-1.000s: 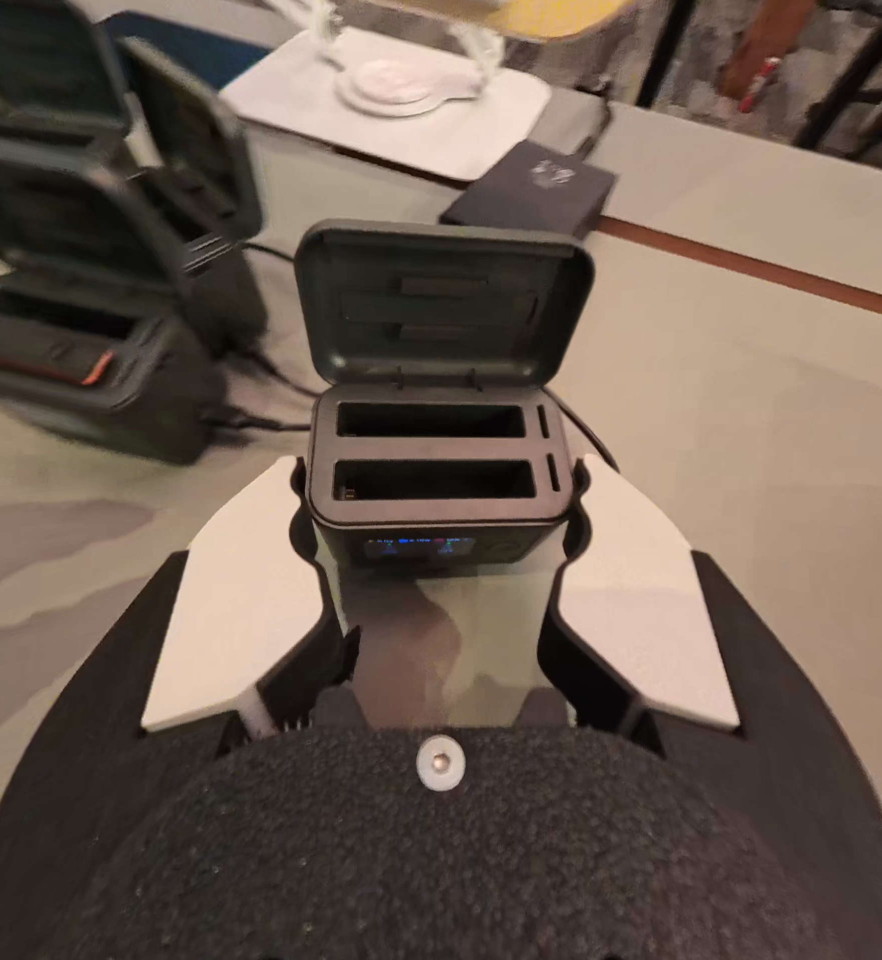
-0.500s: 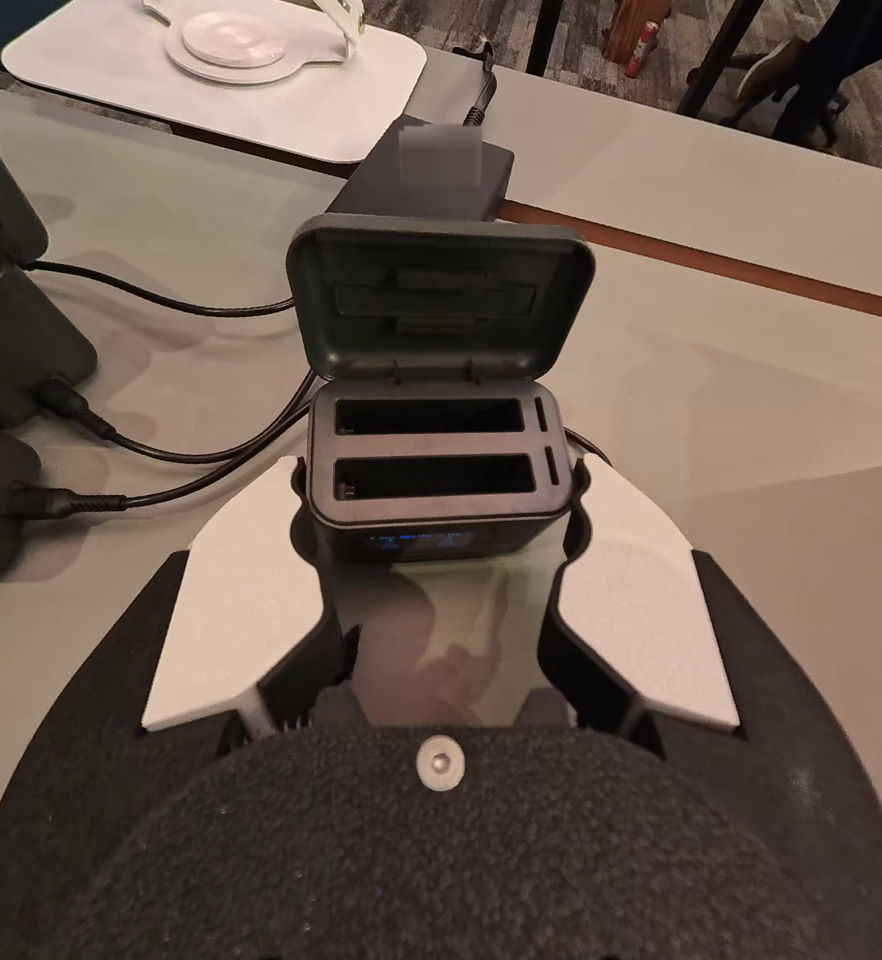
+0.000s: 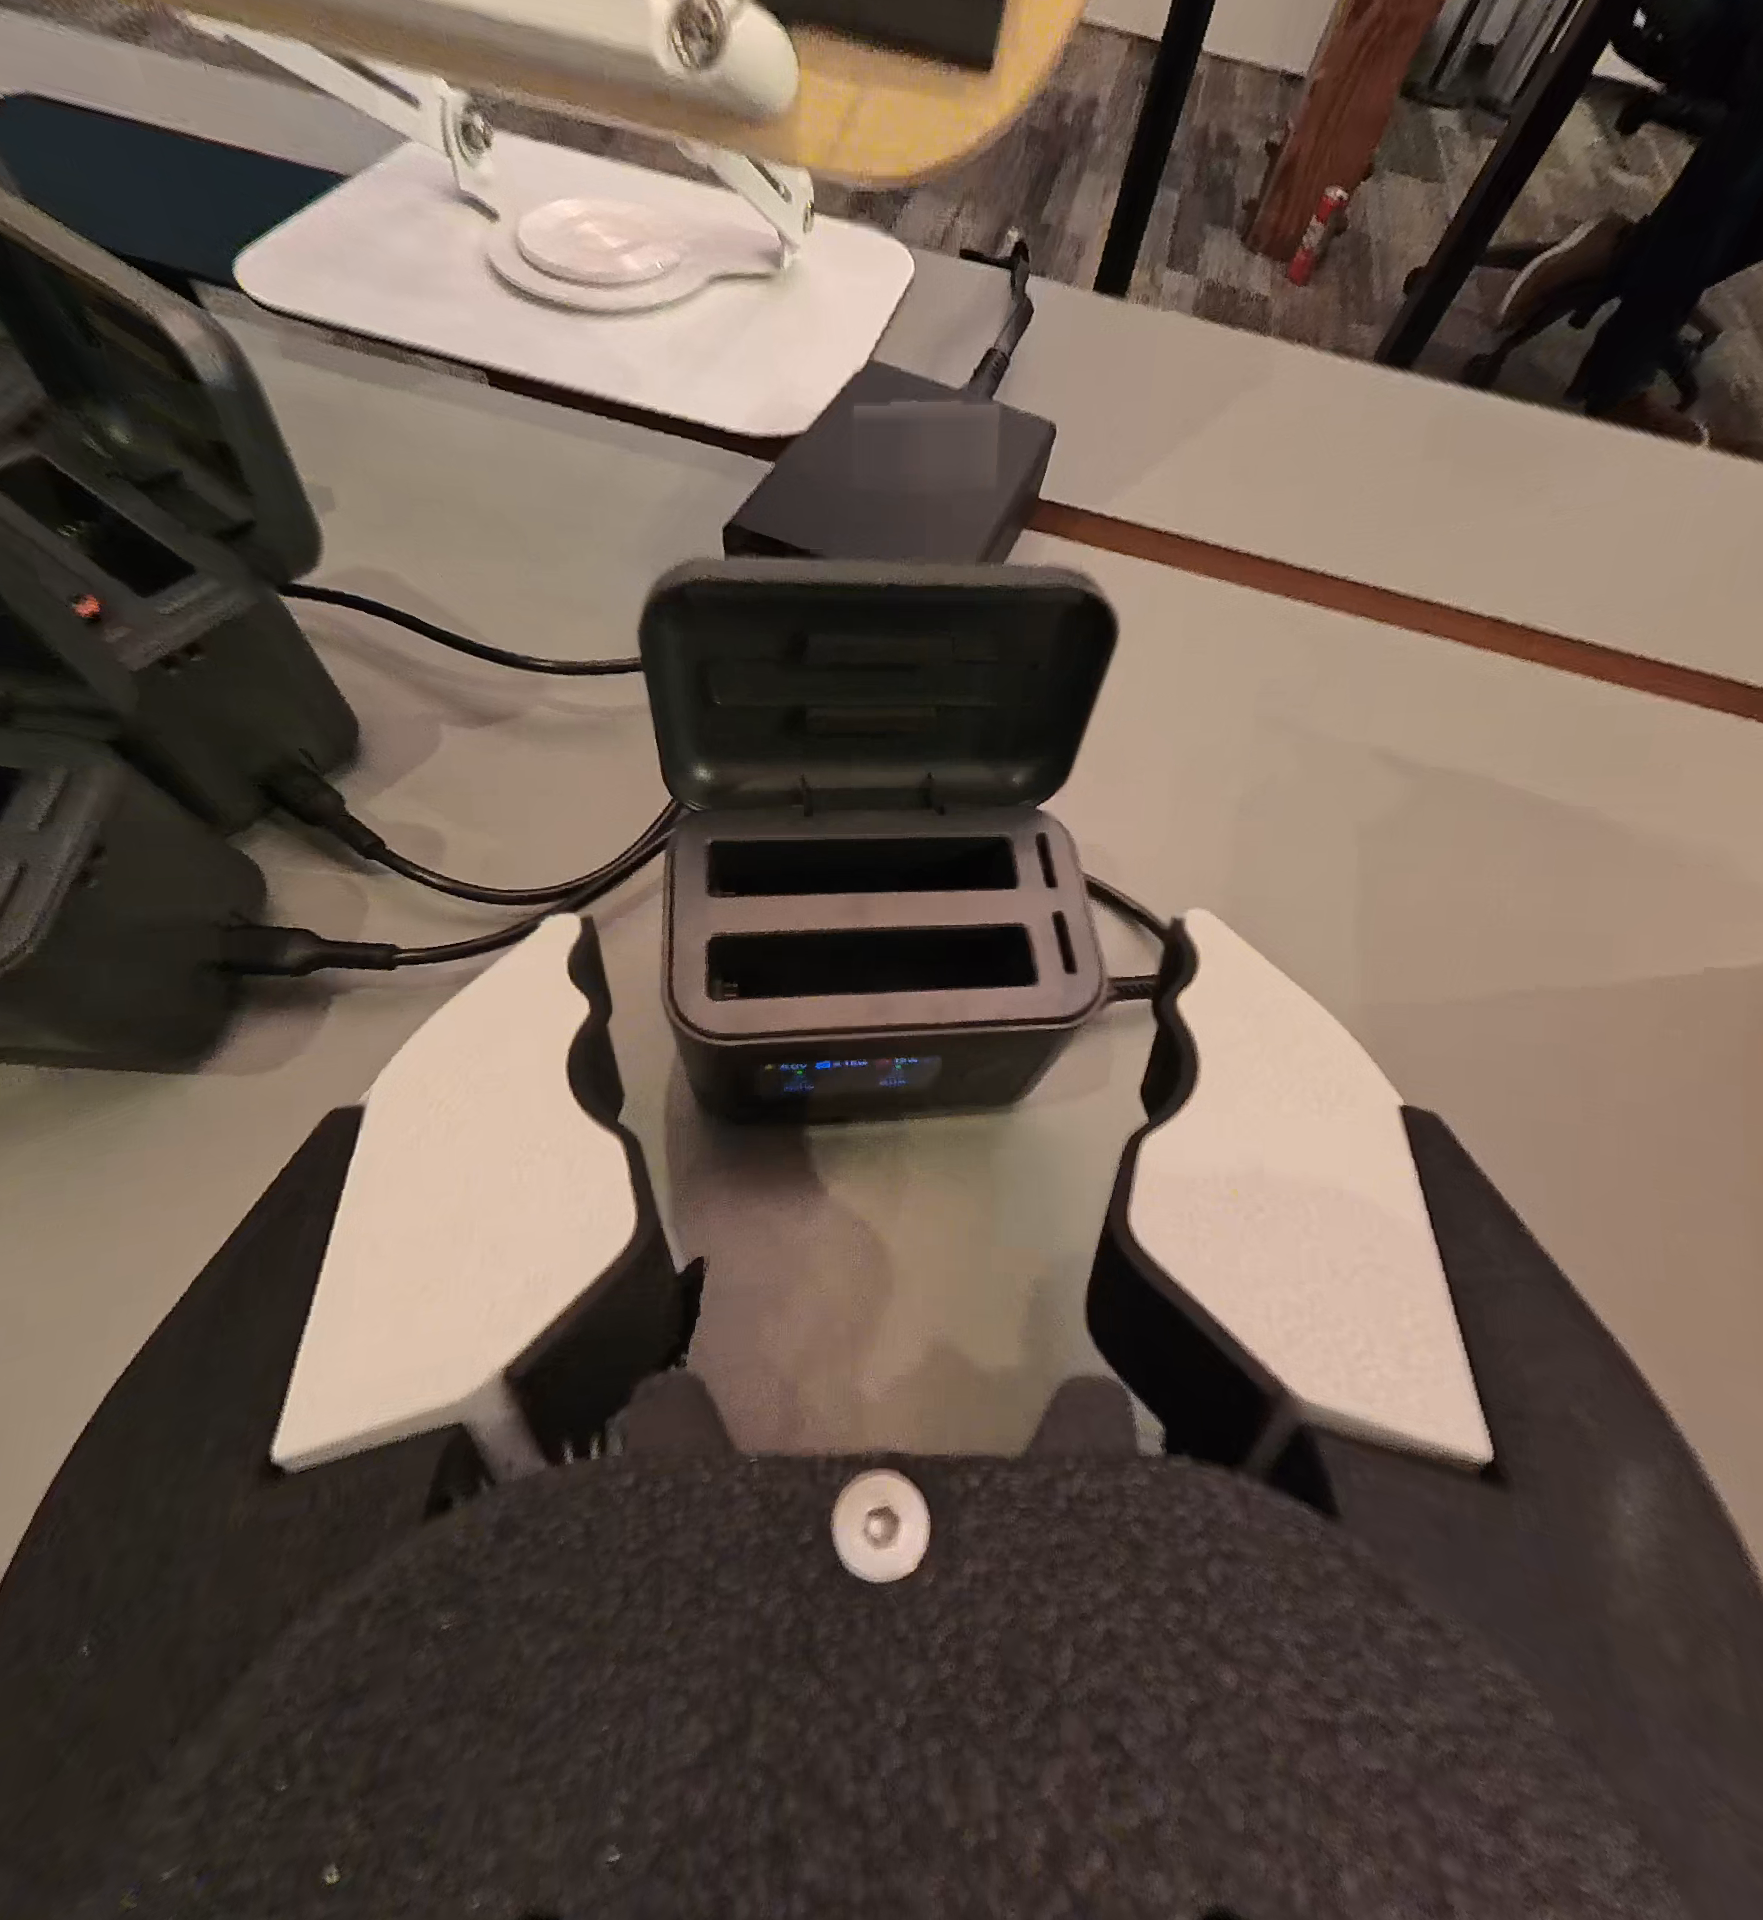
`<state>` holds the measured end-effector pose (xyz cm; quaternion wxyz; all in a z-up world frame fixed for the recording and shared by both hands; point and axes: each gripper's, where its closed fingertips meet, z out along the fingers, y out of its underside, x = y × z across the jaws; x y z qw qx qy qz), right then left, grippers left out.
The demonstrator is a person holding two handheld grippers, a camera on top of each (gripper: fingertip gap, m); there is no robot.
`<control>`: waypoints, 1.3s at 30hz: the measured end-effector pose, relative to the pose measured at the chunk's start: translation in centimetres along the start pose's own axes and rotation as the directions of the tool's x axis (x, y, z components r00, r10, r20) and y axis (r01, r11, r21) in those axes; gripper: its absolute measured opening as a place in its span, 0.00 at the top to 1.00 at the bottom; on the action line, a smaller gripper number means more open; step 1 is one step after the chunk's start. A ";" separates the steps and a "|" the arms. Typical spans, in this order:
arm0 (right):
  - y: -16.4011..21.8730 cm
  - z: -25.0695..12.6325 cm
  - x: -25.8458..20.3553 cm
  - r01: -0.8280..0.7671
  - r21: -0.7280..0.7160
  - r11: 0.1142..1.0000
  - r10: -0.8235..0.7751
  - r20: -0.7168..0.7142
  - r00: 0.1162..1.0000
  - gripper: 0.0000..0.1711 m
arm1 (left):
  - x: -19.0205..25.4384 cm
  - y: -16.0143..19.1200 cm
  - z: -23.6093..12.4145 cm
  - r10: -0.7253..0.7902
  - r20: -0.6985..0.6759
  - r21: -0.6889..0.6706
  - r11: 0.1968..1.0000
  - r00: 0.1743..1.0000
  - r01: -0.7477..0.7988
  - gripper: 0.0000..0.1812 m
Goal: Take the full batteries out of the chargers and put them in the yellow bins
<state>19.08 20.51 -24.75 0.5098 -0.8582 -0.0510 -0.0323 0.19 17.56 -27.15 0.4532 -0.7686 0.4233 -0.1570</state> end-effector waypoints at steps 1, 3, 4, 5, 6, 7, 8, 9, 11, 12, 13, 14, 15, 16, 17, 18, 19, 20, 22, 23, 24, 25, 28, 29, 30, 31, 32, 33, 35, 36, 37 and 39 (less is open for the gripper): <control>-0.3 -0.5 0.0 0.003 0.012 1.000 -0.003 0.004 1.000 0.41 | -0.1 0.1 0.2 -0.002 0.002 -0.010 1.000 1.000 0.002 0.51; -1.2 -1.6 0.3 -0.004 0.041 0.999 0.004 0.012 1.000 0.41 | -0.4 0.3 0.7 -0.019 0.004 -0.037 0.999 1.000 0.019 0.51; -1.7 -2.2 0.4 -0.013 0.061 0.998 0.012 0.019 1.000 0.40 | -0.4 0.3 0.8 -0.025 0.003 -0.041 0.999 1.000 0.025 0.51; -2.4 -2.9 0.4 -0.021 0.084 0.996 0.019 0.027 0.999 0.40 | -0.5 0.3 0.9 -0.028 0.003 -0.040 0.999 1.000 0.028 0.52; -2.9 -3.6 0.3 -0.025 0.107 0.994 0.021 0.042 0.999 0.40 | -0.6 0.2 0.9 -0.029 0.005 -0.038 0.999 1.000 0.029 0.52; -3.4 -4.3 -0.1 -0.024 0.125 0.992 0.017 0.061 0.998 0.40 | -0.5 0.2 0.9 -0.029 0.004 -0.036 0.999 1.000 0.029 0.53; -3.6 -4.8 -0.9 -0.018 0.139 0.990 0.006 0.090 0.996 0.39 | -0.5 0.2 0.9 -0.028 0.004 -0.035 0.999 1.000 0.028 0.53; -3.7 -5.3 -2.0 -0.010 0.149 0.989 -0.009 0.128 0.992 0.37 | -0.5 0.2 0.8 -0.026 0.005 -0.031 0.999 1.000 0.026 0.53; -3.3 -5.8 -4.9 0.011 0.145 0.989 -0.040 0.203 0.978 0.35 | -0.5 0.1 0.7 -0.024 0.007 -0.021 0.999 1.000 0.024 0.53; -2.8 -5.8 -6.7 0.033 0.134 0.990 -0.064 0.236 0.970 0.34 | -0.5 0.1 0.6 -0.024 0.006 -0.017 1.000 1.000 0.024 0.54; -2.2 -5.6 -8.5 0.064 0.120 0.991 -0.094 0.261 0.961 0.33 | -0.6 0.1 0.5 -0.023 0.009 -0.017 1.000 1.000 0.023 0.54; -1.6 -5.3 -10.3 0.094 0.106 0.990 -0.121 0.280 0.952 0.33 | -0.6 0.2 0.4 -0.020 0.013 -0.016 1.000 1.000 0.020 0.54; -1.0 -4.9 -11.8 0.120 0.093 0.988 -0.142 0.294 0.945 0.32 | -0.7 0.3 0.2 -0.018 0.016 -0.016 1.000 1.000 0.019 0.54; -0.5 -4.4 -13.1 0.140 0.082 0.987 -0.158 0.298 0.941 0.31 | -0.9 0.3 0.1 -0.019 0.022 -0.014 1.000 1.000 0.020 0.54; -0.2 -3.7 -14.0 0.140 0.075 0.987 -0.156 0.293 0.943 0.33 | -1.1 0.5 0.0 -0.018 0.029 -0.020 1.000 0.999 0.019 0.55; -0.2 -3.1 -14.7 0.115 0.071 0.991 -0.131 0.296 0.946 0.33 | -1.4 0.8 0.0 -0.009 0.044 -0.033 0.999 0.999 0.010 0.55; -0.3 -2.6 -15.3 0.082 0.057 0.995 -0.095 0.307 0.947 0.32 | -1.7 1.0 -0.1 -0.005 0.057 -0.038 0.999 0.998 0.008 0.55; -0.5 -2.0 -15.8 0.051 0.040 0.998 -0.061 0.316 0.947 0.32 | -1.9 1.1 -0.2 -0.008 0.064 -0.036 0.999 0.998 0.010 0.55; -0.9 -0.9 -16.7 0.013 0.025 1.000 -0.020 0.317 0.948 0.32 | -2.4 1.1 -0.4 -0.016 0.077 -0.031 0.999 0.997 0.018 0.56; -0.8 -0.3 -17.1 0.006 0.008 1.000 -0.008 0.316 0.949 0.33 | -2.6 1.4 -0.5 -0.017 0.087 -0.039 0.999 0.996 0.020 0.56; -0.7 0.2 -17.5 0.007 -0.006 1.000 -0.004 0.308 0.952 0.34 | -3.1 1.7 -0.5 -0.008 0.110 -0.053 0.998 0.994 0.014 0.57; -0.6 0.7 -17.7 0.011 -0.019 1.000 -0.005 0.295 0.956 0.36 | -3.5 1.9 -0.6 0.000 0.124 -0.062 0.998 0.992 0.008 0.57; -0.3 1.8 -17.6 0.032 -0.066 0.997 -0.014 0.251 0.968 0.43 | -3.8 1.9 -0.7 -0.019 0.127 -0.055 0.998 0.992 0.026 0.57; -0.3 1.9 -17.5 0.032 -0.065 0.997 -0.015 0.246 0.969 0.43 | -3.8 2.0 -0.7 -0.019 0.128 -0.058 0.998 0.992 0.026 0.57; -0.4 2.0 -17.4 0.029 -0.064 0.998 -0.013 0.238 0.971 0.43 | -3.7 2.0 -0.7 -0.016 0.127 -0.060 0.998 0.992 0.024 0.57; -0.4 1.9 -17.1 0.027 -0.059 0.998 -0.013 0.225 0.974 0.43 | -3.7 2.0 -0.7 -0.013 0.126 -0.060 0.998 0.992 0.021 0.57; -0.6 1.8 -16.7 0.025 -0.044 0.999 -0.016 0.209 0.978 0.43 | -3.7 2.0 -0.7 -0.011 0.126 -0.060 0.998 0.992 0.018 0.57; -0.7 1.7 -16.2 0.020 -0.032 0.999 -0.014 0.195 0.981 0.44 | -3.7 2.0 -0.7 -0.011 0.125 -0.060 0.998 0.992 0.018 0.57; -0.7 1.6 -15.0 -0.003 -0.030 1.000 0.008 0.171 0.985 0.44 | -3.7 1.9 -0.7 -0.014 0.125 -0.056 0.998 0.992 0.021 0.57; -0.6 1.5 -14.3 -0.018 -0.030 0.999 0.022 0.162 0.987 0.44 | -3.7 1.9 -0.7 -0.015 0.125 -0.055 0.998 0.992 0.022 0.57; -0.6 1.4 -13.6 -0.027 -0.031 0.999 0.031 0.147 0.989 0.44 | -3.7 1.9 -0.7 -0.015 0.125 -0.055 0.998 0.992 0.022 0.57; -0.6 1.5 -11.9 -0.028 -0.034 0.999 0.032 0.102 0.994 0.44 | -3.7 1.9 -0.7 -0.014 0.126 -0.052 0.998 0.992 0.021 0.57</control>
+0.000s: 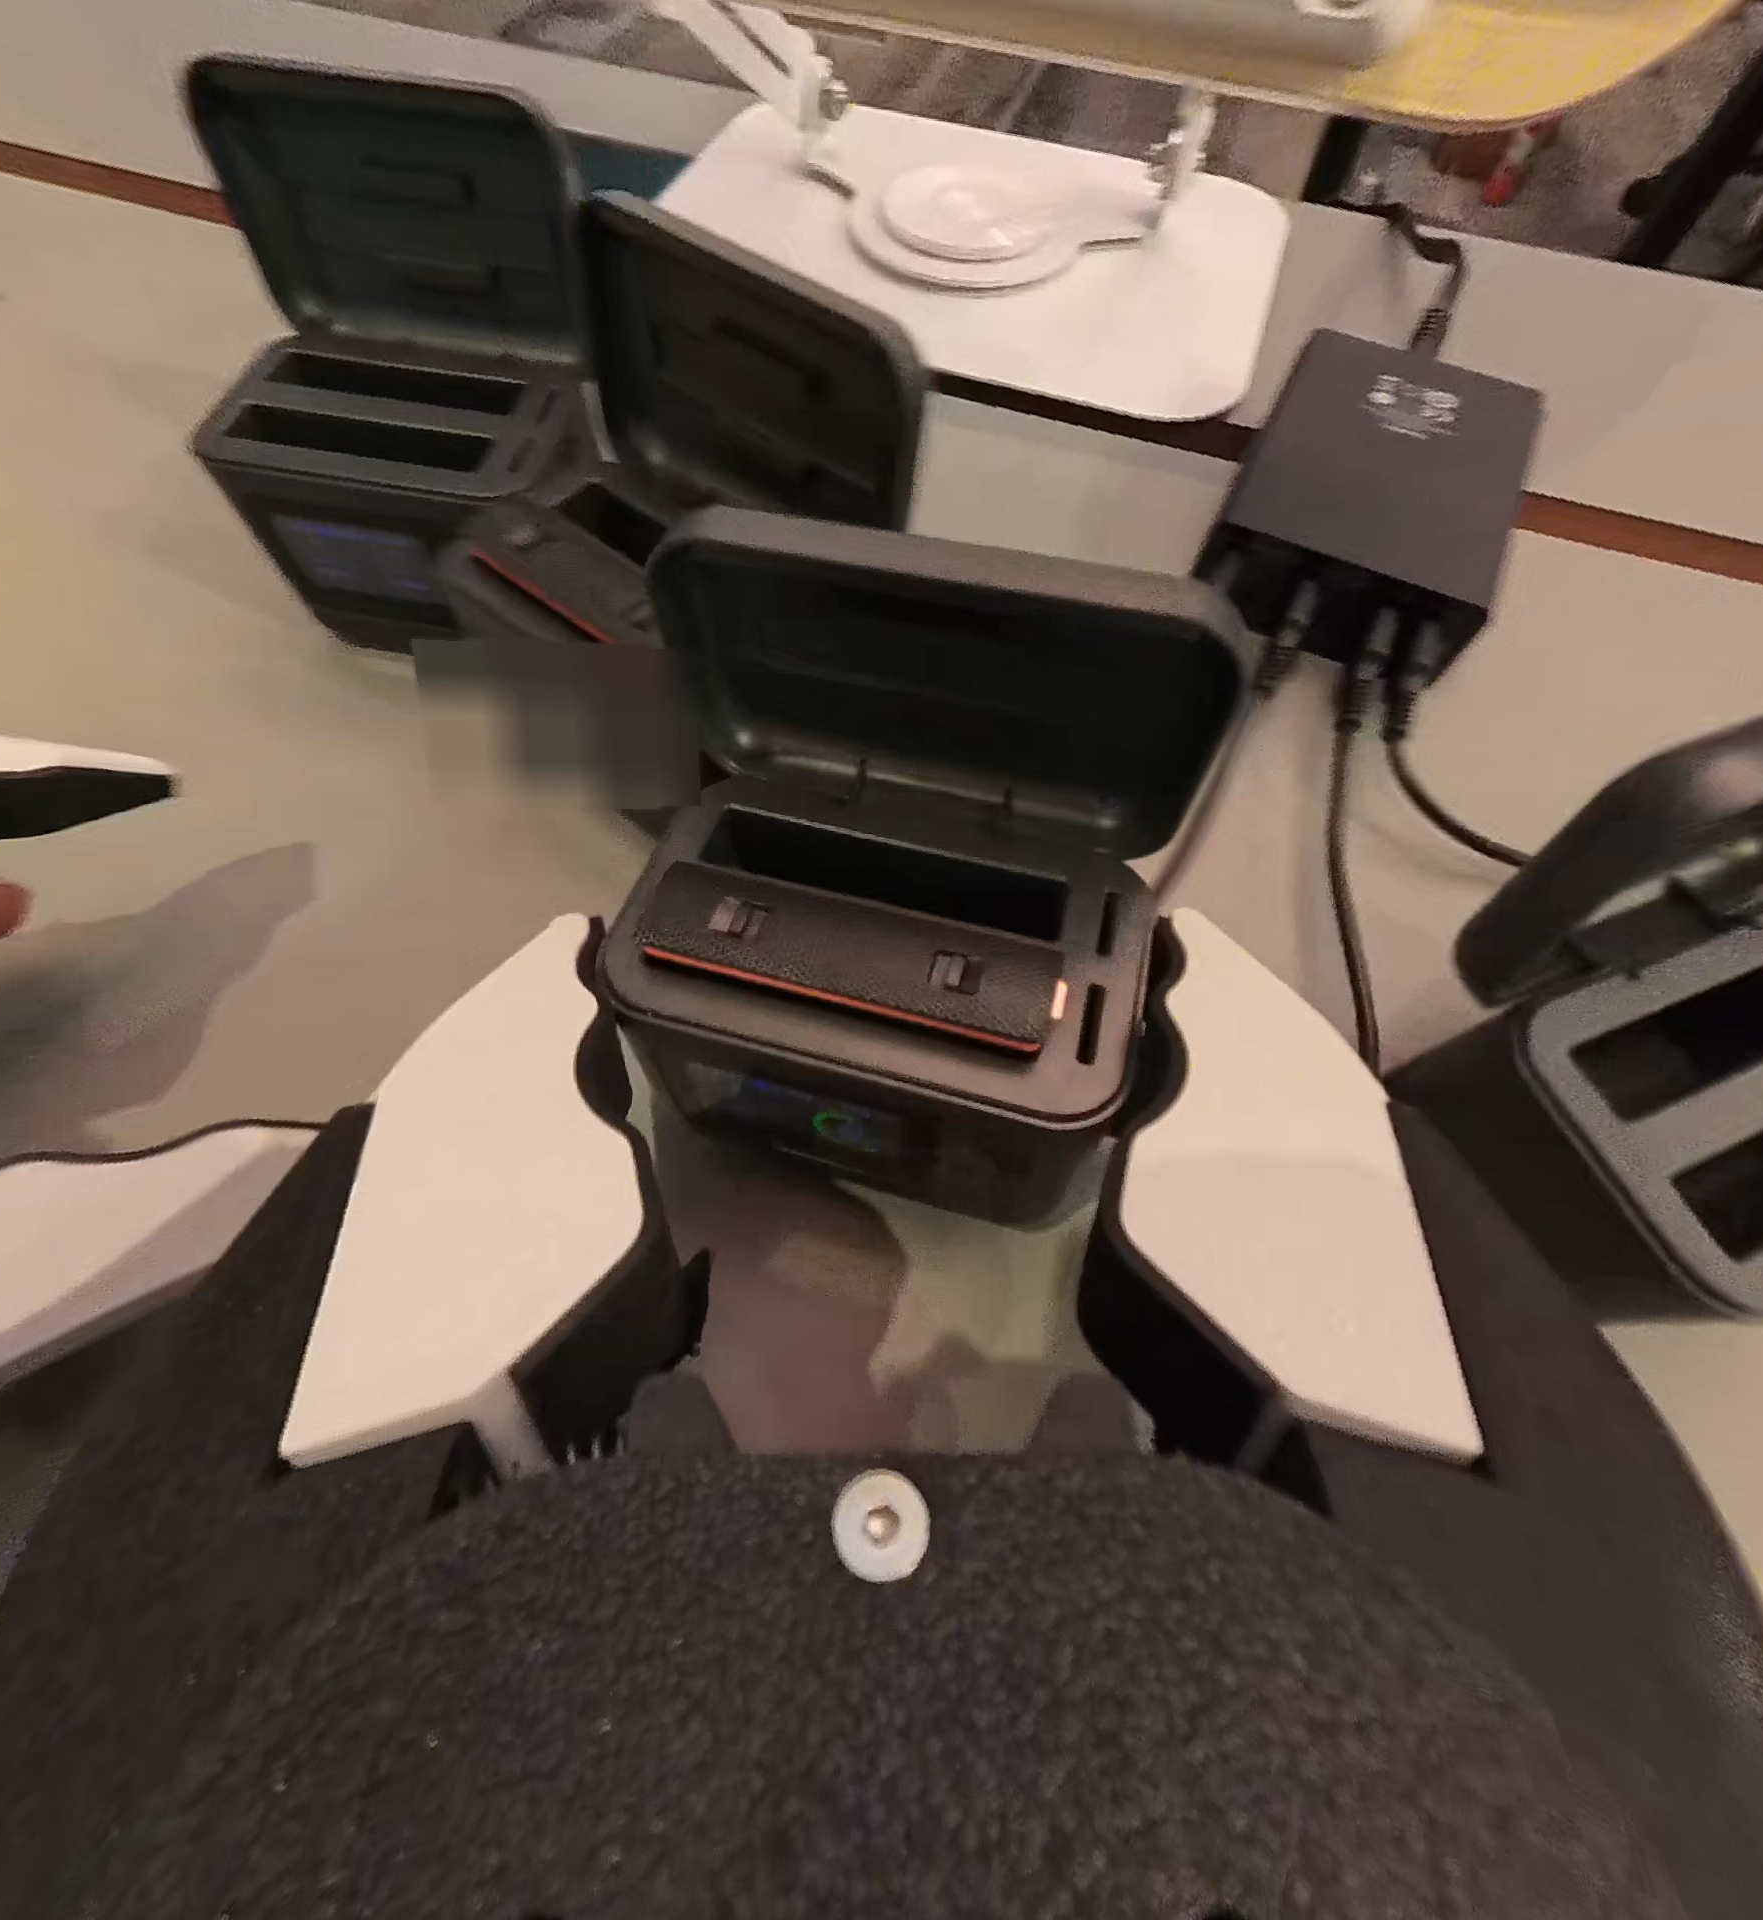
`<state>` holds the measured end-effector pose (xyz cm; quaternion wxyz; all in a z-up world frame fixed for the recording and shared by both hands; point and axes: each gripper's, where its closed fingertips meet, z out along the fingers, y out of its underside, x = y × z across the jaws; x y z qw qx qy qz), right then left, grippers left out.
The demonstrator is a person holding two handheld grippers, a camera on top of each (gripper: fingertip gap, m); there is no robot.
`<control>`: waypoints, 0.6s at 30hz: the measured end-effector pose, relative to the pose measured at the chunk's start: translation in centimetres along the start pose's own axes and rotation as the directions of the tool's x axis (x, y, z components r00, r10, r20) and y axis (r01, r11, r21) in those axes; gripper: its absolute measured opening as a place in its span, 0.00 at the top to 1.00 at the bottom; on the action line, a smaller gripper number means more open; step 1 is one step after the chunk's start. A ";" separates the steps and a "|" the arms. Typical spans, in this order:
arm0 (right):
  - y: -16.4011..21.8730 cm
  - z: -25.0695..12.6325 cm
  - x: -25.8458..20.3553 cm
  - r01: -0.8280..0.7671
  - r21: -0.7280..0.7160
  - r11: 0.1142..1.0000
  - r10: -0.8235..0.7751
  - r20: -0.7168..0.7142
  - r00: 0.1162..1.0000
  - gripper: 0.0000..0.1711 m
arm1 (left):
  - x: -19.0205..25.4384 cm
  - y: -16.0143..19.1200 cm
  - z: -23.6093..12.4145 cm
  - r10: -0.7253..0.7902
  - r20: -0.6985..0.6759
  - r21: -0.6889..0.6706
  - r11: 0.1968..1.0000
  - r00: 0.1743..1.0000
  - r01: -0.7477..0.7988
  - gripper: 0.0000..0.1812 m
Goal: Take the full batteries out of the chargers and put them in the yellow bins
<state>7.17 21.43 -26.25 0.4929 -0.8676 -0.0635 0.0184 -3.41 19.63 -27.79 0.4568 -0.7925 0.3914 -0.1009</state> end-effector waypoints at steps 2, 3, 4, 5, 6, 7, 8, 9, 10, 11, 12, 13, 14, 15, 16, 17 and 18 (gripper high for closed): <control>0.2 -0.1 1.6 -0.019 -0.012 1.000 0.019 -0.030 0.999 0.44 | 0.0 0.0 0.0 -0.001 -0.001 0.002 1.000 1.000 0.001 0.57; 0.3 -0.1 2.2 -0.036 -0.019 0.999 0.035 -0.037 0.999 0.44 | 0.0 -0.1 0.0 -0.002 0.000 0.003 1.000 1.000 0.002 0.57; 0.3 -0.2 2.8 -0.048 -0.022 0.999 0.047 -0.046 0.998 0.44 | 0.0 -0.1 0.0 -0.001 -0.001 0.004 1.000 1.000 0.001 0.57; 0.3 -0.3 3.4 -0.054 -0.022 0.998 0.053 -0.060 0.997 0.44 | 0.0 -0.1 0.0 -0.001 -0.001 0.005 1.000 1.000 0.001 0.57; 0.2 -0.4 4.0 -0.057 -0.016 0.998 0.055 -0.074 0.996 0.44 | 0.0 -0.1 -0.1 -0.001 0.000 0.005 1.000 1.000 0.001 0.57; 0.2 -0.4 4.5 -0.059 -0.014 0.998 0.057 -0.084 0.995 0.44 | 0.0 -0.1 -0.1 -0.002 -0.001 0.007 1.000 1.000 0.002 0.57; 0.4 -0.2 4.9 -0.063 -0.021 0.998 0.061 -0.089 0.994 0.44 | 0.0 -0.1 -0.1 -0.002 -0.001 0.007 1.000 1.000 0.002 0.57; 0.7 0.0 5.1 -0.072 -0.030 0.997 0.070 -0.090 0.994 0.44 | 0.0 -0.1 -0.1 -0.002 -0.001 0.007 1.000 1.000 0.002 0.57; 0.9 0.2 5.2 -0.080 -0.034 0.996 0.076 -0.091 0.993 0.43 | 0.0 -0.1 -0.1 -0.001 -0.001 0.008 1.000 1.000 0.001 0.57; 0.9 0.3 5.3 -0.083 -0.032 0.996 0.080 -0.093 0.992 0.43 | 0.0 -0.1 -0.1 0.000 -0.001 0.008 1.000 1.000 0.000 0.57; 0.9 0.4 5.4 -0.086 -0.028 0.996 0.083 -0.092 0.992 0.43 | 0.0 -0.1 -0.1 0.001 -0.001 0.009 1.000 1.000 -0.001 0.57; 0.8 0.4 5.4 -0.091 -0.027 0.995 0.089 -0.089 0.992 0.43 | 0.0 -0.2 -0.1 0.001 -0.001 0.009 1.000 1.000 -0.001 0.57; 0.9 0.4 5.4 -0.096 -0.027 0.995 0.093 -0.086 0.992 0.43 | 0.0 -0.1 -0.1 0.001 0.000 0.008 1.000 1.000 -0.001 0.57; 0.9 0.4 5.4 -0.097 -0.028 0.995 0.094 -0.084 0.992 0.43 | 0.0 -0.1 -0.1 0.001 0.000 0.008 1.000 1.000 -0.001 0.57; 0.9 0.4 5.4 -0.095 -0.030 0.995 0.093 -0.084 0.992 0.43 | 0.0 -0.1 -0.1 0.001 0.000 0.008 1.000 1.000 -0.001 0.57; 1.0 0.3 5.3 -0.094 -0.035 0.995 0.091 -0.082 0.993 0.43 | 0.0 -0.2 -0.1 -0.001 0.000 0.009 1.000 1.000 0.001 0.57; 1.1 0.3 5.3 -0.093 -0.038 0.995 0.090 -0.079 0.993 0.43 | 0.0 -0.2 -0.1 -0.003 0.000 0.009 1.000 1.000 0.003 0.57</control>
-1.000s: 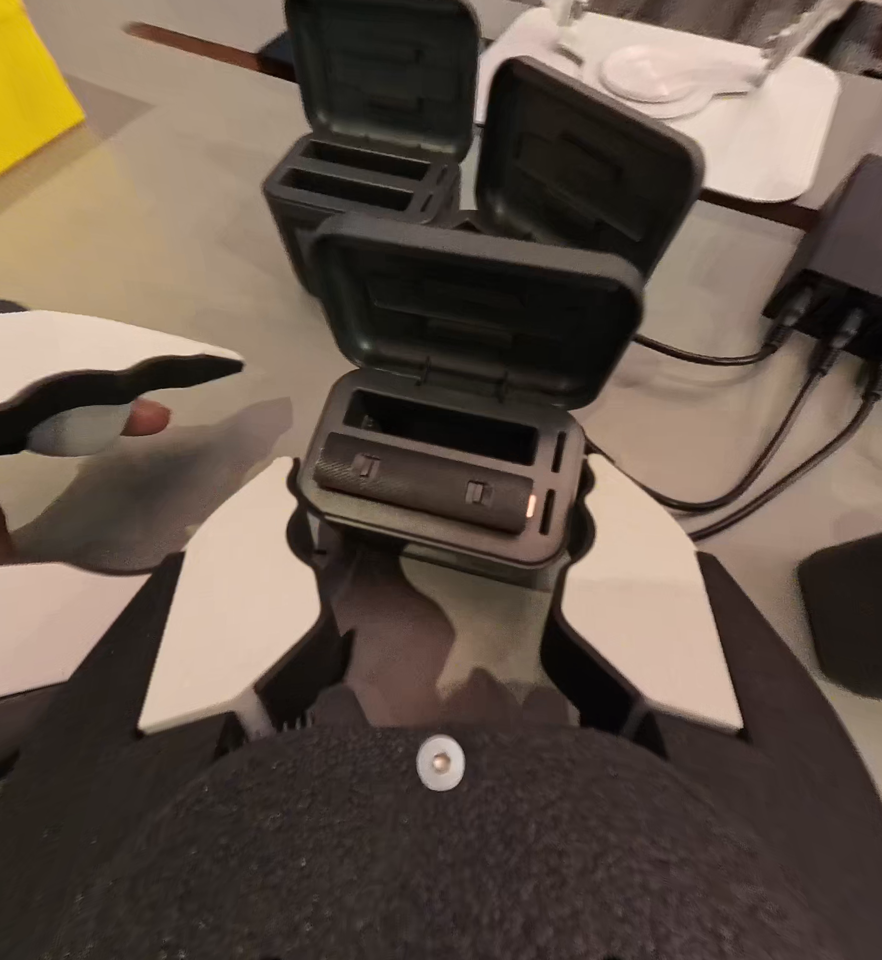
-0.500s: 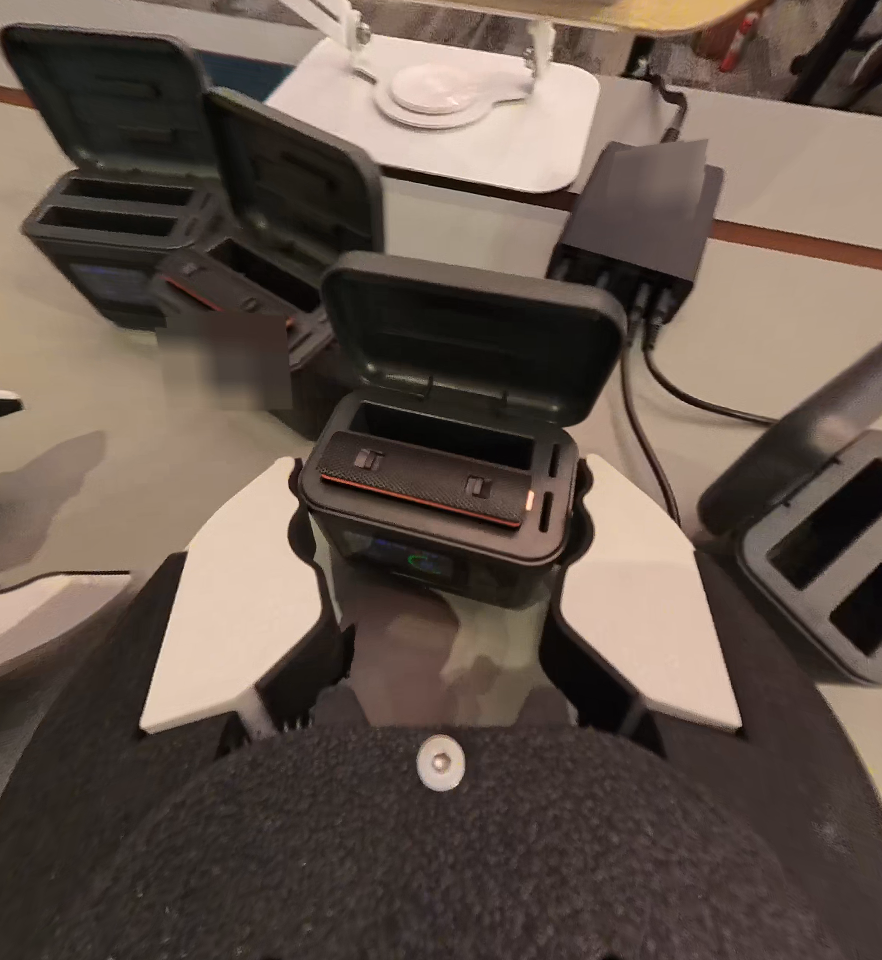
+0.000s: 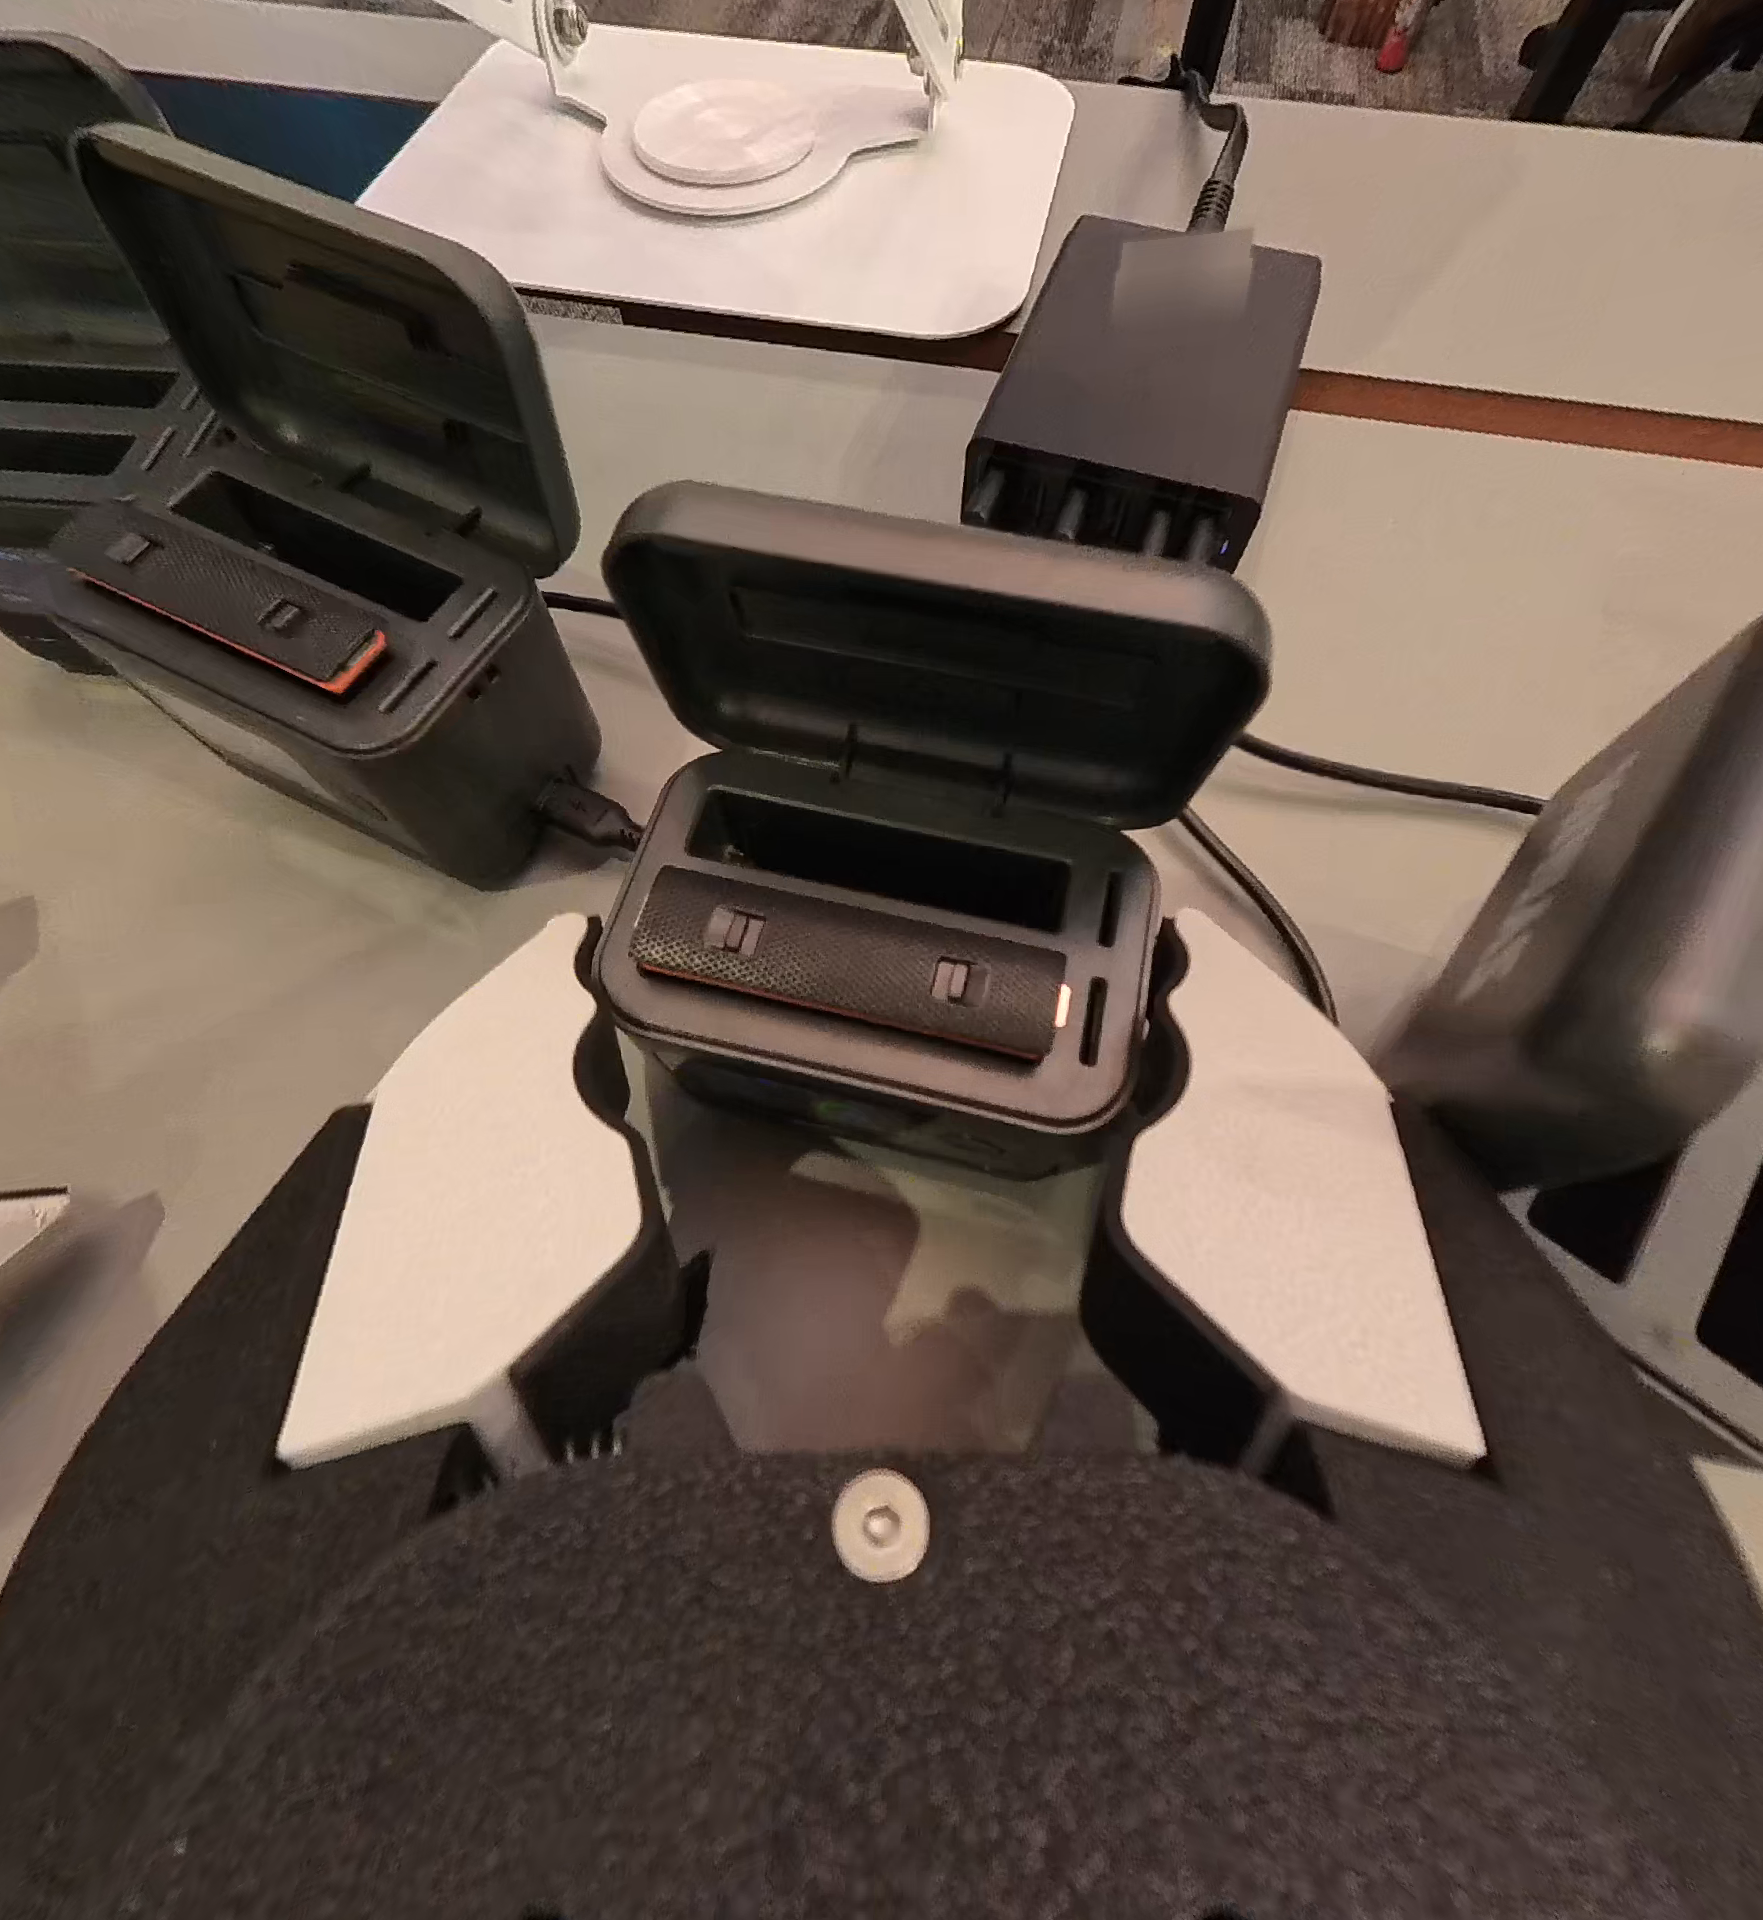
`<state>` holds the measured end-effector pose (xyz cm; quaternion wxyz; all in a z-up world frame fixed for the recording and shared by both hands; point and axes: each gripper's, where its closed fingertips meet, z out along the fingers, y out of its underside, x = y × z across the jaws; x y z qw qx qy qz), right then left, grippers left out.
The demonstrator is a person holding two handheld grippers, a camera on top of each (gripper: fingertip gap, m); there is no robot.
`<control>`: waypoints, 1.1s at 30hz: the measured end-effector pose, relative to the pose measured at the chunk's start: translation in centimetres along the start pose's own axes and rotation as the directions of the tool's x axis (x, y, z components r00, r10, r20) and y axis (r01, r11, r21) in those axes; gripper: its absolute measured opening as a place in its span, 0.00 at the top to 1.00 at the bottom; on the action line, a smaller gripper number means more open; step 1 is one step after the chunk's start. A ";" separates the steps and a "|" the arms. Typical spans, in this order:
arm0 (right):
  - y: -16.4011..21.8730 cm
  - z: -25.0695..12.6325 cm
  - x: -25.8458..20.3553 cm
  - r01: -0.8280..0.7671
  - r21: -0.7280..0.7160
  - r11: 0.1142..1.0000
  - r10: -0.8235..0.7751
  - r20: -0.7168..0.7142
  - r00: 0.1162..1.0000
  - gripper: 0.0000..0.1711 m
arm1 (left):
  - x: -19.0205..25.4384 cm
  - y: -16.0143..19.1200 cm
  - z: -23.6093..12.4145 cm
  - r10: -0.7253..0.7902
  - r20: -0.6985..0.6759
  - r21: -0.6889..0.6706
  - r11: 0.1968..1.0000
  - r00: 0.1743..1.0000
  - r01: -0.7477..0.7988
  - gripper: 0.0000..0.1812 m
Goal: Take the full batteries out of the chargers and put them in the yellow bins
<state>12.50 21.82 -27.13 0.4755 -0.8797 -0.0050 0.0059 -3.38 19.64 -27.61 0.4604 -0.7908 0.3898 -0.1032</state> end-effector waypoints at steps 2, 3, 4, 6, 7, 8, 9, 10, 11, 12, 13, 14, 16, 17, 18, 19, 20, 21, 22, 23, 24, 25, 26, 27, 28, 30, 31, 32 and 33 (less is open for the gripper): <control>0.0 -0.2 -0.1 0.009 -0.007 1.000 -0.009 0.004 1.000 0.43 | -0.1 0.0 0.0 -0.005 0.000 0.003 1.000 1.000 0.005 0.57; 0.0 -0.4 -0.1 0.021 -0.011 1.000 -0.021 0.005 1.000 0.43 | -0.1 -0.1 0.0 -0.007 0.001 0.005 1.000 1.000 0.007 0.57; 0.2 -0.4 -0.1 0.036 -0.020 0.999 -0.036 0.005 0.999 0.43 | -0.2 -0.1 0.0 -0.009 0.003 0.007 1.000 1.000 0.009 0.57; 0.3 -0.7 -0.2 0.050 -0.028 0.998 -0.050 0.009 0.999 0.44 | -0.4 -0.1 -0.1 -0.017 0.004 0.009 1.000 1.000 0.017 0.57; 0.4 -0.7 -0.2 0.052 -0.033 0.998 -0.052 0.016 0.999 0.44 | -0.5 -0.1 -0.1 -0.019 0.005 0.011 1.000 1.000 0.019 0.58; 0.6 -0.8 -0.3 0.056 -0.040 0.998 -0.055 0.023 0.998 0.44 | -0.5 -0.1 -0.1 -0.021 0.006 0.011 1.000 1.000 0.021 0.58; 0.8 -0.8 -0.3 0.064 -0.052 0.997 -0.062 0.025 0.998 0.43 | -0.5 -0.1 -0.1 -0.022 0.006 0.011 1.000 1.000 0.022 0.58; 1.0 -0.7 -0.3 0.073 -0.066 0.995 -0.071 0.026 0.997 0.43 | -0.5 -0.1 -0.1 -0.023 0.006 0.010 1.000 1.000 0.023 0.58; 1.3 -0.6 -0.3 0.074 -0.073 0.995 -0.072 0.027 0.997 0.42 | -0.6 -0.1 -0.1 -0.024 0.007 0.010 1.000 1.000 0.023 0.58; 1.4 -0.5 -0.3 0.069 -0.076 0.995 -0.067 0.033 0.997 0.41 | -0.6 -0.1 -0.1 -0.024 0.007 0.011 1.000 1.000 0.024 0.58; 1.5 -0.4 -0.4 0.067 -0.080 0.995 -0.064 0.039 0.997 0.41 | -0.6 -0.1 -0.1 -0.024 0.008 0.012 1.000 1.000 0.024 0.58; 1.5 -0.4 -0.6 0.067 -0.079 0.995 -0.064 0.043 0.997 0.39 | -0.7 -0.1 -0.1 -0.024 0.010 0.014 1.000 1.000 0.024 0.58; 1.1 -0.9 -0.8 0.071 -0.057 0.996 -0.068 0.048 0.997 0.37 | -0.8 -0.2 -0.1 -0.029 0.011 0.019 0.999 1.000 0.029 0.58; 0.8 -1.4 -1.0 0.072 -0.041 0.997 -0.070 0.054 0.996 0.37 | -0.9 -0.2 -0.1 -0.032 0.011 0.020 0.999 0.999 0.031 0.58; 0.7 -1.9 -1.3 0.073 -0.032 0.997 -0.070 0.066 0.995 0.36 | -0.9 -0.2 -0.1 -0.033 0.011 0.020 0.999 0.999 0.033 0.58; 0.8 -2.6 -1.6 0.073 -0.026 0.997 -0.071 0.085 0.994 0.36 | -0.9 -0.2 -0.1 -0.033 0.011 0.020 0.999 0.999 0.033 0.58; 0.8 -3.6 -2.0 0.074 -0.014 0.997 -0.072 0.106 0.992 0.36 | -0.9 -0.2 -0.1 -0.033 0.012 0.020 0.999 0.999 0.033 0.58; 0.7 -4.7 -2.3 0.078 0.003 0.997 -0.078 0.126 0.989 0.36 | -1.0 -0.2 -0.1 -0.032 0.013 0.021 0.999 0.999 0.032 0.58; 0.5 -6.0 -2.4 0.088 0.025 0.996 -0.091 0.145 0.985 0.37 | -1.0 -0.2 -0.1 -0.032 0.014 0.022 0.999 0.999 0.031 0.58; 0.2 -7.3 -2.3 0.100 0.050 0.994 -0.107 0.157 0.982 0.37 | -1.0 -0.2 -0.1 -0.032 0.014 0.023 0.999 0.999 0.032 0.58; -0.3 -8.7 -1.9 0.107 0.084 0.991 -0.120 0.164 0.979 0.38 | -1.0 -0.2 -0.2 -0.033 0.015 0.024 0.999 0.999 0.032 0.58; -1.1 -10.1 -1.1 0.103 0.128 0.986 -0.123 0.159 0.980 0.39 | -1.0 -0.3 -0.2 -0.033 0.016 0.026 0.999 0.999 0.032 0.58; -2.0 -11.3 0.2 0.091 0.167 0.982 -0.115 0.144 0.983 0.41 | -1.0 -0.3 -0.2 -0.032 0.017 0.028 0.999 0.999 0.032 0.58; -2.9 -12.4 1.7 0.075 0.200 0.977 -0.102 0.130 0.986 0.41 | -1.1 -0.4 -0.2 -0.031 0.019 0.033 0.999 0.999 0.031 0.58; -3.9 -13.2 3.3 0.055 0.232 0.971 -0.085 0.119 0.989 0.41 | -1.1 -0.4 -0.3 -0.031 0.022 0.038 0.999 0.999 0.030 0.58; -5.9 -14.4 7.0 0.026 0.305 0.952 -0.051 0.076 0.996 0.43 | -1.2 -0.7 -0.4 -0.034 0.025 0.051 0.998 0.999 0.032 0.59; -6.9 -14.7 8.6 0.015 0.340 0.940 -0.038 0.061 0.997 0.43 | -1.2 -0.8 -0.5 -0.036 0.027 0.060 0.998 0.999 0.034 0.59; -7.7 -14.9 10.1 0.006 0.377 0.926 -0.027 0.051 0.998 0.44 | -1.3 -0.9 -0.6 -0.037 0.031 0.070 0.997 0.999 0.034 0.60; -8.3 -14.8 11.5 0.002 0.415 0.910 -0.018 0.036 0.999 0.45 | -1.5 -1.1 -0.7 -0.037 0.035 0.082 0.996 0.999 0.034 0.60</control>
